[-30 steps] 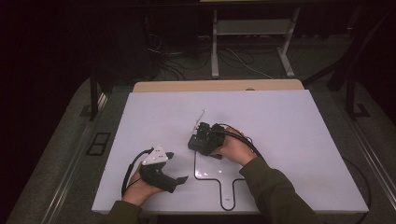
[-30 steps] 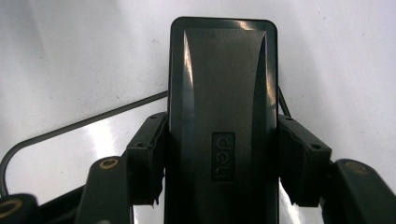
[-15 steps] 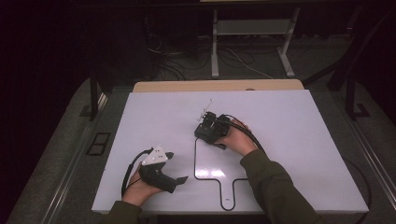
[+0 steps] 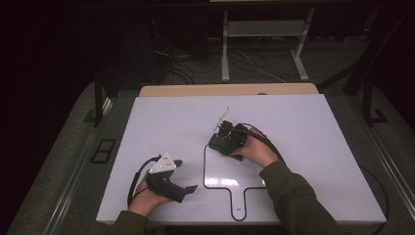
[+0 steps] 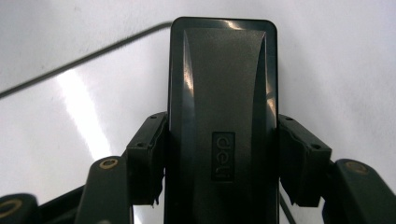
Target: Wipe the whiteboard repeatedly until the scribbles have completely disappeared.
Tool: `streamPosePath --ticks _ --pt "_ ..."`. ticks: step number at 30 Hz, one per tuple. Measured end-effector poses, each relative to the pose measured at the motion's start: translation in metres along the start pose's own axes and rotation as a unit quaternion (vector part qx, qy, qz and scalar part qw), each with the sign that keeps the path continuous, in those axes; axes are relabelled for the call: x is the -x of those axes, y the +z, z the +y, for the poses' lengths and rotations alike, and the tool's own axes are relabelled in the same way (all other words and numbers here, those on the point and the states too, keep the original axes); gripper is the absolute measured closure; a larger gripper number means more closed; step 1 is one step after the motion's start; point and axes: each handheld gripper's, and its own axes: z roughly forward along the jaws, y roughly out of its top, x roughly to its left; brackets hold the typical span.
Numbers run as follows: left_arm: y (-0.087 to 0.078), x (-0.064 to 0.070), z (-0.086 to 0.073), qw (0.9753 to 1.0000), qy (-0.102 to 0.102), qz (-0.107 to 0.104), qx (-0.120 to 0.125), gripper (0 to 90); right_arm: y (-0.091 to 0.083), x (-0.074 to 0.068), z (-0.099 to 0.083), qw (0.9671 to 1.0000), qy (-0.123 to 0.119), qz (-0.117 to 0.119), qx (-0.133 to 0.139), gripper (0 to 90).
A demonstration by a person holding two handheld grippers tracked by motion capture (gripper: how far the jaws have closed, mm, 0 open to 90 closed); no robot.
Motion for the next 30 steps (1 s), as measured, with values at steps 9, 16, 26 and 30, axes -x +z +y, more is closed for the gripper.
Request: streamPosePath --ticks 9,16,26,30 --pt "0.0 0.0 0.0 1.0 -0.001 -0.001 0.0 0.0 -0.01 0.011 -0.028 0.9997 0.015 -0.017 0.002 38.7" --pt "0.001 0.0 0.0 1.0 -0.003 -0.001 0.0 0.0 -0.031 0.029 -0.058 0.998 0.049 -0.034 0.017 38.7" --pt "0.001 0.001 0.0 1.0 -0.004 -0.001 0.0 0.0 -0.032 0.039 -0.085 0.9958 0.062 -0.066 -0.013 38.7" --pt "0.001 0.0 0.0 1.0 -0.004 -0.002 -0.001 0.0 -0.032 0.031 -0.083 0.997 0.049 -0.058 -0.017 38.8"
